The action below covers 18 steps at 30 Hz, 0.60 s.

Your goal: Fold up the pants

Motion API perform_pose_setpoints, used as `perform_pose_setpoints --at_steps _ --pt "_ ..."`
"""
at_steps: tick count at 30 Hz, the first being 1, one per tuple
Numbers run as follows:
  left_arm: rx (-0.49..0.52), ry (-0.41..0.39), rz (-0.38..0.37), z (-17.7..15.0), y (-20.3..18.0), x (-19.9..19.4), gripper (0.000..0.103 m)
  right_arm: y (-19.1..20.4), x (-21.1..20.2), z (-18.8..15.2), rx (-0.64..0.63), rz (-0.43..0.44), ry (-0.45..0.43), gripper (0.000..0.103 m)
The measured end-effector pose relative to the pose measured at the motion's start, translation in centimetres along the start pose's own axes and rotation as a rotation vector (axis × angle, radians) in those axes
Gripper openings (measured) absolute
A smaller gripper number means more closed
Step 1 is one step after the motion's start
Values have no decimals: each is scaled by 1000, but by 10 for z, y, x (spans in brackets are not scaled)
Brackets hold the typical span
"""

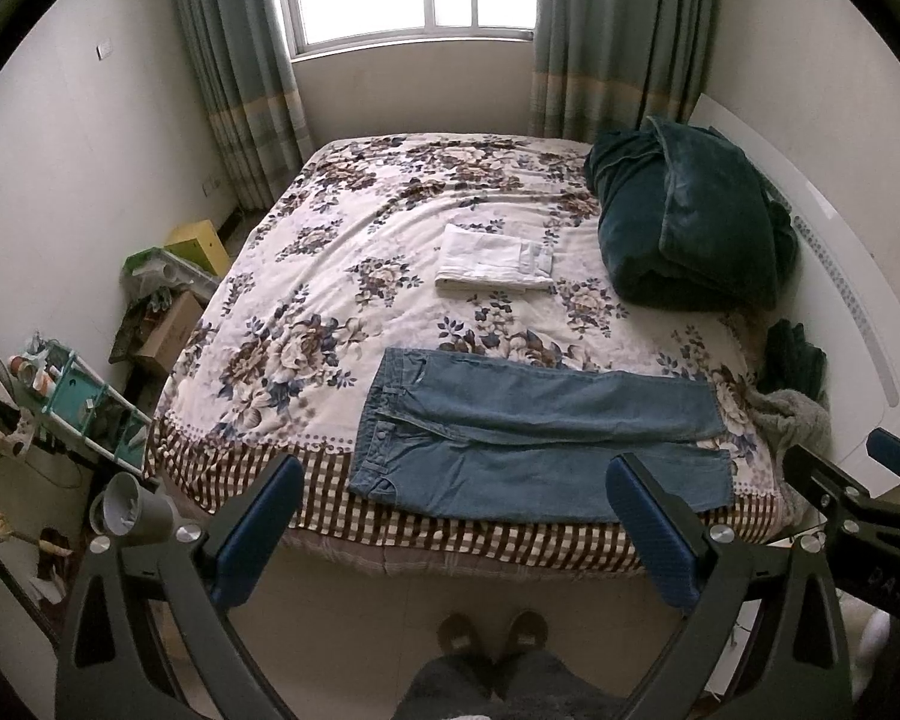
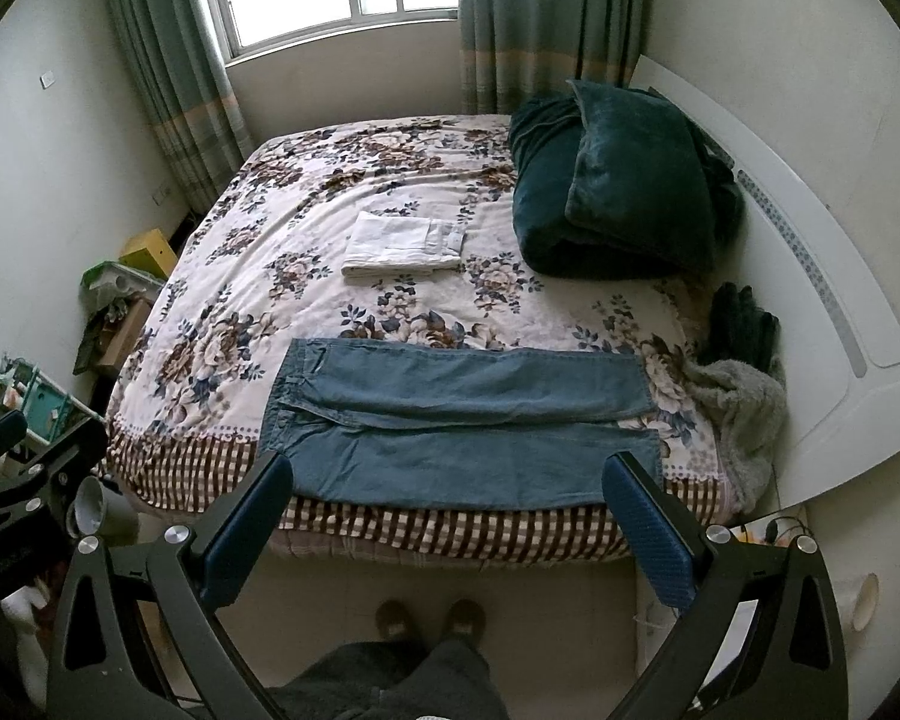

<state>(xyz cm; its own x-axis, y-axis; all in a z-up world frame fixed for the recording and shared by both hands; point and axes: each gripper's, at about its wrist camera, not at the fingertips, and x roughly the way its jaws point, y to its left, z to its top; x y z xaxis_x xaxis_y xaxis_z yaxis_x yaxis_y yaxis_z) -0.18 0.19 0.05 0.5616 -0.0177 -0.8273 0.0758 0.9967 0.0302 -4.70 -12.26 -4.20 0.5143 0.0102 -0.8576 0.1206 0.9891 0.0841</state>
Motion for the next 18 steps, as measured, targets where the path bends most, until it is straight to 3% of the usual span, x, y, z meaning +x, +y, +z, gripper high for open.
perform_pose_setpoints --at_steps 18 --pt "0 -4 -1 6 -7 -2 103 -2 -2 5 -4 2 -4 103"
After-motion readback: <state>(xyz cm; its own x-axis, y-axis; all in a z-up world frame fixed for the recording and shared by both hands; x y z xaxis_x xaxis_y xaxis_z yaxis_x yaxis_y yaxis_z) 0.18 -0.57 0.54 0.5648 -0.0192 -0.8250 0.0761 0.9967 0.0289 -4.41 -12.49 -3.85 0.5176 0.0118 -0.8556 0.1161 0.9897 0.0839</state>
